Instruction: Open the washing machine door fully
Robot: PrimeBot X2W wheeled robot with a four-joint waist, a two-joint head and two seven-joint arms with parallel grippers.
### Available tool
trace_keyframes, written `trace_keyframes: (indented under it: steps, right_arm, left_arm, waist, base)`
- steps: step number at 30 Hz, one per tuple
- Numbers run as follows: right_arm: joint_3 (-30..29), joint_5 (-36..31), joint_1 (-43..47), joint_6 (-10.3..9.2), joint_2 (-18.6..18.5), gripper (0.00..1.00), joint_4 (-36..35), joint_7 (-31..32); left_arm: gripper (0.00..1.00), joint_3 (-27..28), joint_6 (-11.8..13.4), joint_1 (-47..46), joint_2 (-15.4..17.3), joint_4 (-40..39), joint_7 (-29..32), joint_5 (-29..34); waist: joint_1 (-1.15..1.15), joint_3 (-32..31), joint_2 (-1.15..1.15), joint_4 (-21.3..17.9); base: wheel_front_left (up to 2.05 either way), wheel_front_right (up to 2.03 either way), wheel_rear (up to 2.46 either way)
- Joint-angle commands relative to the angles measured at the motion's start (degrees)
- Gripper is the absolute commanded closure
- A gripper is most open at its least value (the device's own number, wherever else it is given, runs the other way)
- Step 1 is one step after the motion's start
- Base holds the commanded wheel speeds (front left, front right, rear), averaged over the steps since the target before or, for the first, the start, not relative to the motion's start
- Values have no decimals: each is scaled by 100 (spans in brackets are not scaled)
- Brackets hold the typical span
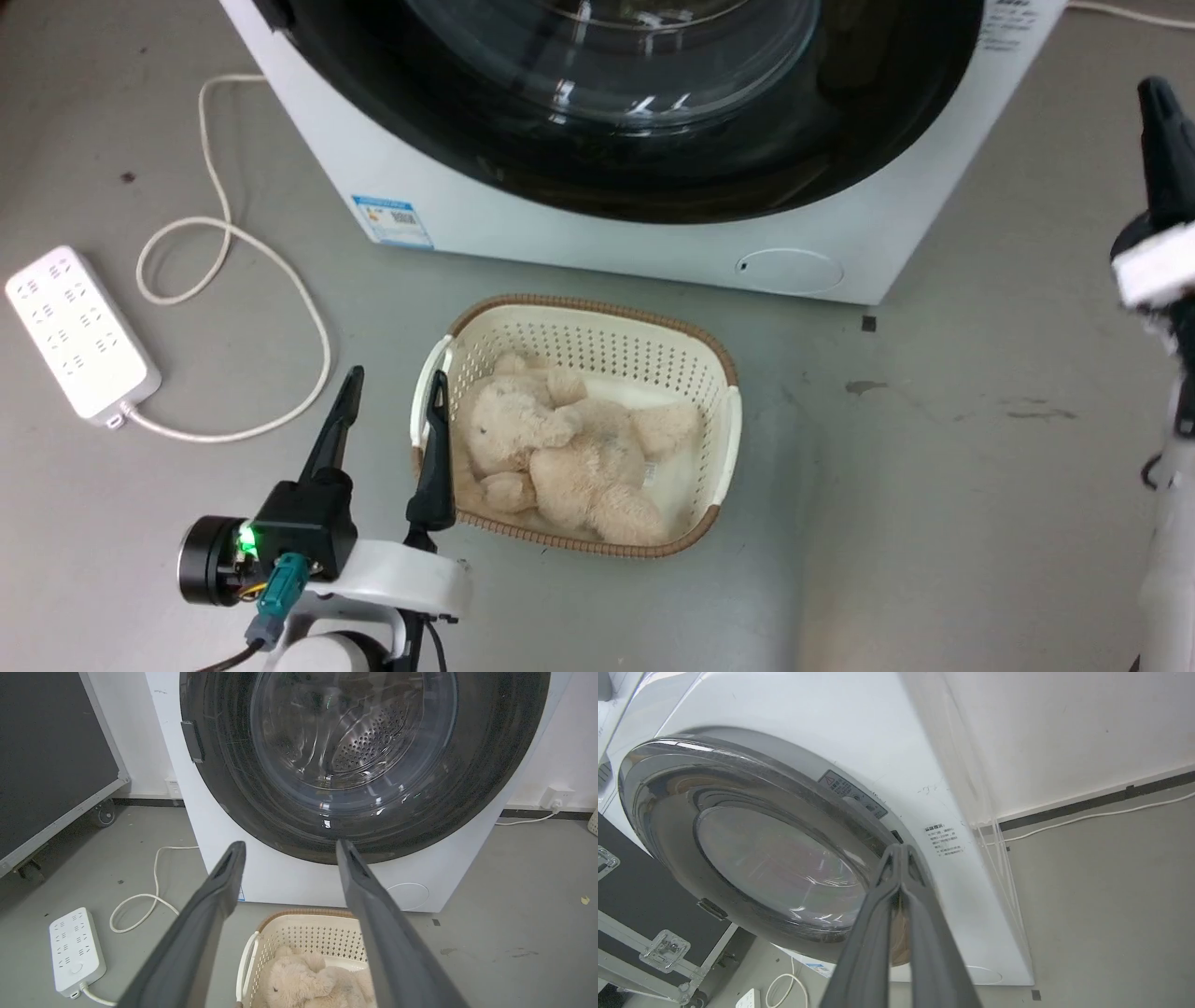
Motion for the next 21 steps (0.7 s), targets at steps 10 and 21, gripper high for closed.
trace_keyframes:
  steps: [10, 21]
  right_arm:
    - [-706, 386, -1420, -2, 70, 100, 900, 996]
    - [-1853, 360, -3039, -3, 163, 100, 2090, 2332]
  left_arm:
    - [0, -32, 20, -250, 4, -81, -165, -68]
    - [0, -216, 101, -448, 5, -179, -321, -147]
  waist:
    - [0, 385, 0, 245]
    - [0, 811, 0, 561]
  base:
    - [0, 0, 0]
    - [0, 0, 0]
